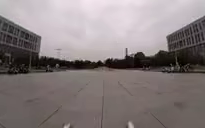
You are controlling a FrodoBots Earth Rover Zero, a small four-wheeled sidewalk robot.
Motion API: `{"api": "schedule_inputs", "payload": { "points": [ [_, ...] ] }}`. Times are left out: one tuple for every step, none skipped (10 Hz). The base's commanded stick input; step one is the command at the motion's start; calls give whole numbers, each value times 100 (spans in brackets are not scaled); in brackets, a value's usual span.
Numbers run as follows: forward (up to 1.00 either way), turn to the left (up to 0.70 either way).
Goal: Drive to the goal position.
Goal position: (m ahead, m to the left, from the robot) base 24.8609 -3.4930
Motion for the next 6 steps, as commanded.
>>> {"api": "schedule_inputs", "payload": {
  "points": [
    [70, 0],
    [70, 0],
    [70, 0],
    [70, 0],
    [70, 0],
    [70, 0]
  ]
}}
